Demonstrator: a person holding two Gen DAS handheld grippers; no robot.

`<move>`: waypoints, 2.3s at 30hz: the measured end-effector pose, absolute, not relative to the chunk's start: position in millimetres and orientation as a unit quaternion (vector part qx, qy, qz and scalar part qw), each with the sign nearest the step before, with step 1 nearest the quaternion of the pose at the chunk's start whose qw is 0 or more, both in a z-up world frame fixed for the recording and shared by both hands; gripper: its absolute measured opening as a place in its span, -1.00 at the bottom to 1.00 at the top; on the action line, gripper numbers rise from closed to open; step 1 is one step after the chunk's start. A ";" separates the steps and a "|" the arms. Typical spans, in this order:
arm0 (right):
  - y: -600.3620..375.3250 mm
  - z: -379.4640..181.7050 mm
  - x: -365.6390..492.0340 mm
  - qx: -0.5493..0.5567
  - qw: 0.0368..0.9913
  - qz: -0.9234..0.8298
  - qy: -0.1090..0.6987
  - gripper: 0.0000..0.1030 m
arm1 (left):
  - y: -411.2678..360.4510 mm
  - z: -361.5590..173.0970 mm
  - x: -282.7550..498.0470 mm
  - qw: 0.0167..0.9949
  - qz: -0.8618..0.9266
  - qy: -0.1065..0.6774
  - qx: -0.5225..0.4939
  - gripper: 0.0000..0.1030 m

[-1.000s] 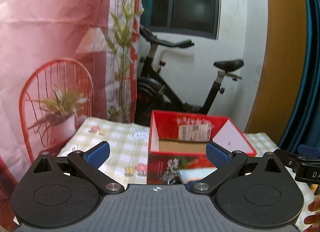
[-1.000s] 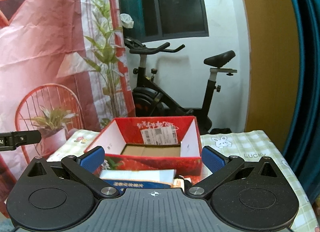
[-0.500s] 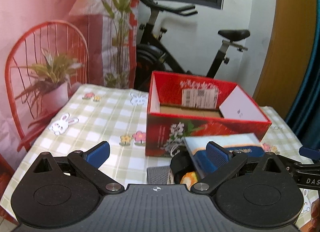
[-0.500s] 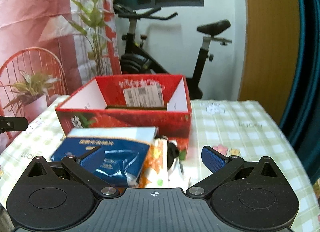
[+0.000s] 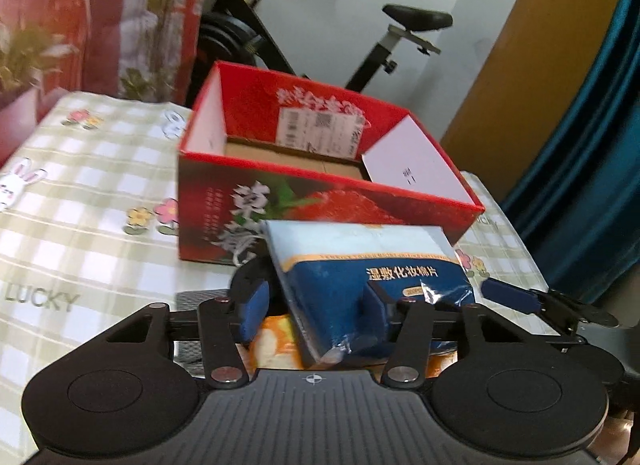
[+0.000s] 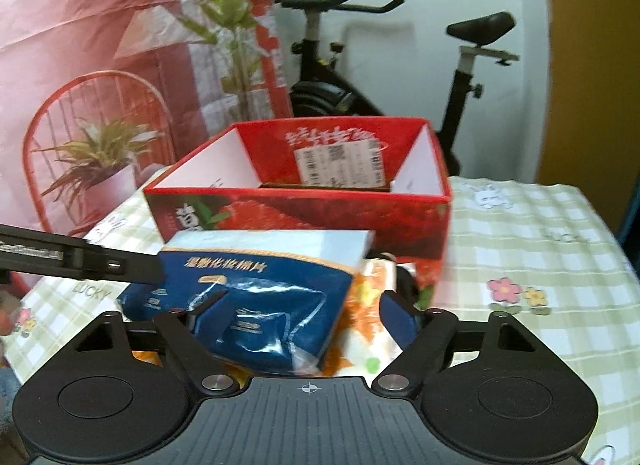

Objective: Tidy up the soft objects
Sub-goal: 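Reach down and grasp the blue wet-wipes package with the left tool, then lift the blue package and carry it over the red box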

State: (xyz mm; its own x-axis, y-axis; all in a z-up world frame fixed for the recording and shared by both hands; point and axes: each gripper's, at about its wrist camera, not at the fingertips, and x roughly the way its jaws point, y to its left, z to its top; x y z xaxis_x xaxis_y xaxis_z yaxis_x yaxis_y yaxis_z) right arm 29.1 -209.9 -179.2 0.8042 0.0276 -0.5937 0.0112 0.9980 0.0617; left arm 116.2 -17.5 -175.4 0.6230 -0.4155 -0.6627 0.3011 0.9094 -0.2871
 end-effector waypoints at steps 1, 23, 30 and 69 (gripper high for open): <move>-210.3 -180.8 30.4 0.032 0.948 0.008 0.316 0.45 | -19.9 -179.4 119.2 0.895 -0.206 0.389 -0.077 0.06; -204.4 -178.9 39.7 0.044 0.949 0.048 0.309 0.16 | -24.2 -191.7 136.5 0.875 -0.263 0.382 -0.140 0.03; -201.2 -157.2 30.7 0.040 0.958 0.052 0.281 0.16 | -24.8 -168.4 126.1 0.886 -0.275 0.350 -0.132 0.03; -237.8 -86.7 174.4 -0.024 0.968 0.085 0.235 0.18 | -41.6 -118.1 251.1 0.901 -0.288 0.303 -0.116 0.07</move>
